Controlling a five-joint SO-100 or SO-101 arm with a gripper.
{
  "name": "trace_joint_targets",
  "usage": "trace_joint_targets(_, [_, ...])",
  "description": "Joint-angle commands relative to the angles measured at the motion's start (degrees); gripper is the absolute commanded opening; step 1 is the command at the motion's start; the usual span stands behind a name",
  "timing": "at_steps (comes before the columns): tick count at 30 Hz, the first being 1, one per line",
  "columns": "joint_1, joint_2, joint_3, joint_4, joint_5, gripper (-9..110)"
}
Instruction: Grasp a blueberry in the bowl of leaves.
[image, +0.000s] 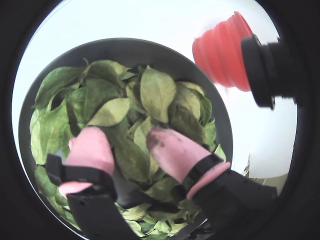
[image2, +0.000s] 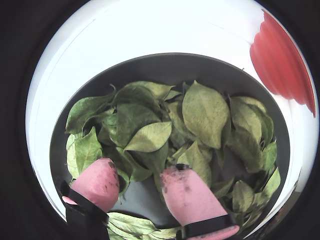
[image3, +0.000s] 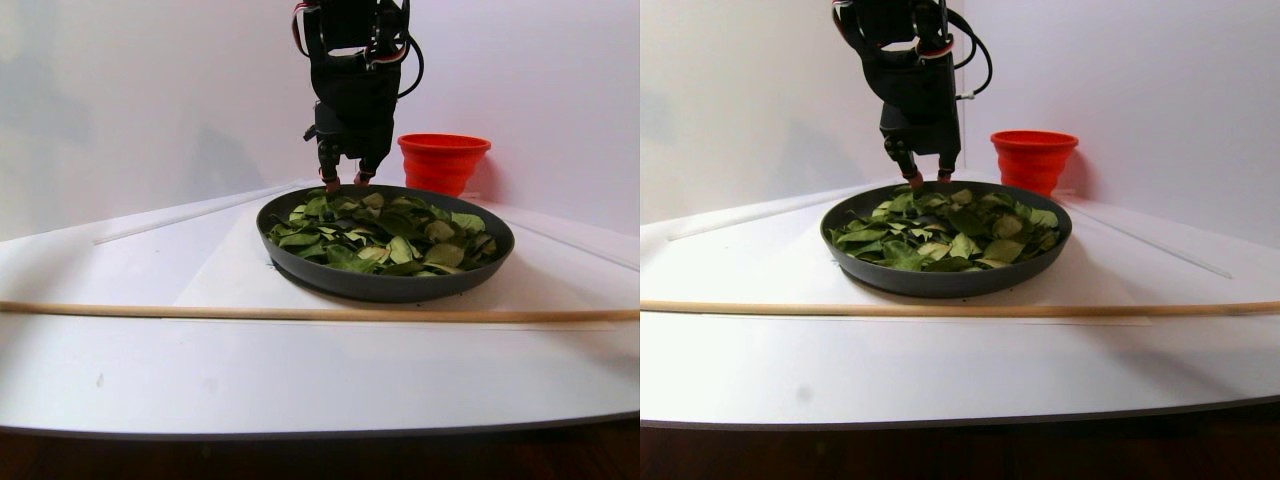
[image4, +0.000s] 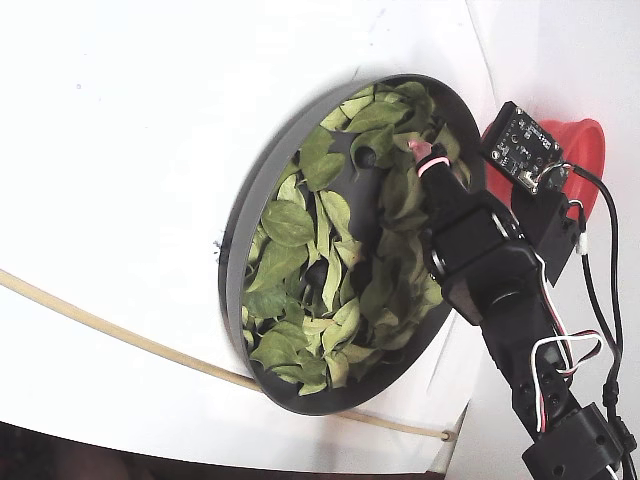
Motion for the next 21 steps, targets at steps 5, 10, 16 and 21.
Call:
trace_joint_targets(5, [-1.05,10.2,0.62,0.97,0.97,16])
trace_joint_targets(10, [-1.49,10.28,1.32,1.76,1.93,16])
trace_joint_targets(16, [-2.11,10.11,1.41,3.43,2.81,16])
trace_joint_targets(21, [-2.29,8.88,1.32,4.04,2.9,16])
